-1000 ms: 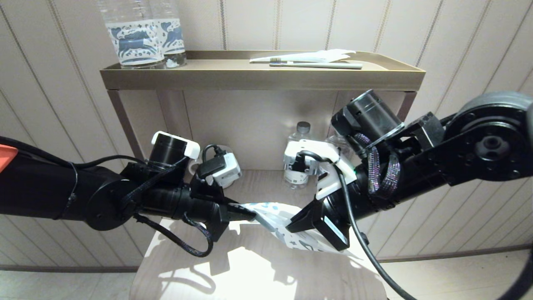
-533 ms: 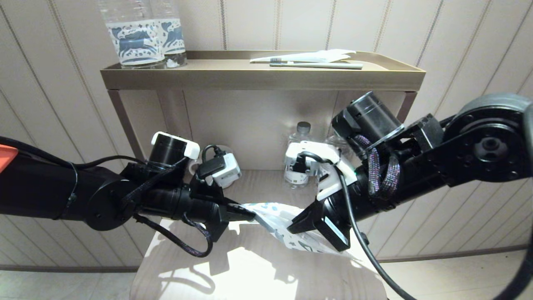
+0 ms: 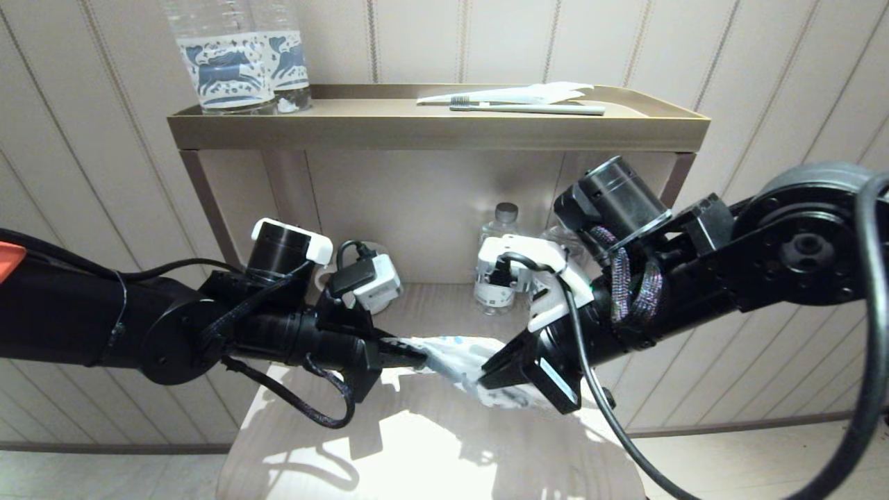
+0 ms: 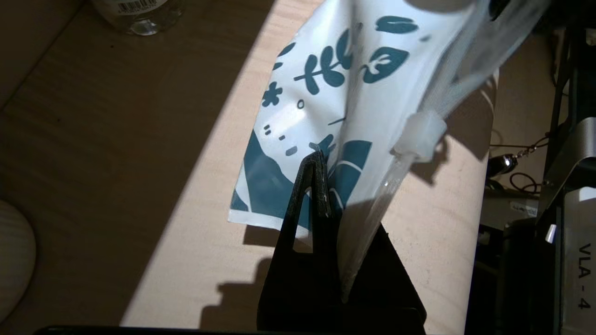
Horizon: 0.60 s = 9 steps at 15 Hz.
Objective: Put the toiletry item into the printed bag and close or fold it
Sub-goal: Place the toothpaste in the storage bag
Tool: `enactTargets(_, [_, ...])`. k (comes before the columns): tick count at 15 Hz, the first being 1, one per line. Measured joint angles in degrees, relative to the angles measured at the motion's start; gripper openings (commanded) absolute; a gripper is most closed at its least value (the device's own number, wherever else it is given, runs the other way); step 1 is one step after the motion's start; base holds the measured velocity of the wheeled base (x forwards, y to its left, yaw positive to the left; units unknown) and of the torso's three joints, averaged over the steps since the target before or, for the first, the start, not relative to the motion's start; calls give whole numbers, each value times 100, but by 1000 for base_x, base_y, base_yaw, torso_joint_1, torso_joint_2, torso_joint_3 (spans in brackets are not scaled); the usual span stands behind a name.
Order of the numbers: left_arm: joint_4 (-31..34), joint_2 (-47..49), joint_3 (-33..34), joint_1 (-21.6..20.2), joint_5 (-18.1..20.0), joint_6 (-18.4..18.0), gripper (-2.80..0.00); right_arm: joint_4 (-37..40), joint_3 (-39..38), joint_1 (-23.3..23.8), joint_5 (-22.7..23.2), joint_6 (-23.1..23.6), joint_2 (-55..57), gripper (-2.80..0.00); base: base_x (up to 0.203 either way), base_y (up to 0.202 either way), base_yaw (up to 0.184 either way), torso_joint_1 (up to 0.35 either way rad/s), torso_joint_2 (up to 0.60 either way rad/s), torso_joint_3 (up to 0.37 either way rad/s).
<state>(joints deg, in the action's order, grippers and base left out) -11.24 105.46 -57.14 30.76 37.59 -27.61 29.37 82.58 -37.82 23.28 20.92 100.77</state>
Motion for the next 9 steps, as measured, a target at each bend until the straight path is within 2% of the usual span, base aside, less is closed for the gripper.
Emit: enactTargets(9, [-10,69,11,0,-8,-34,-280,-2,-7,72,2,-22,-203,0,0,0,0,0,0,0])
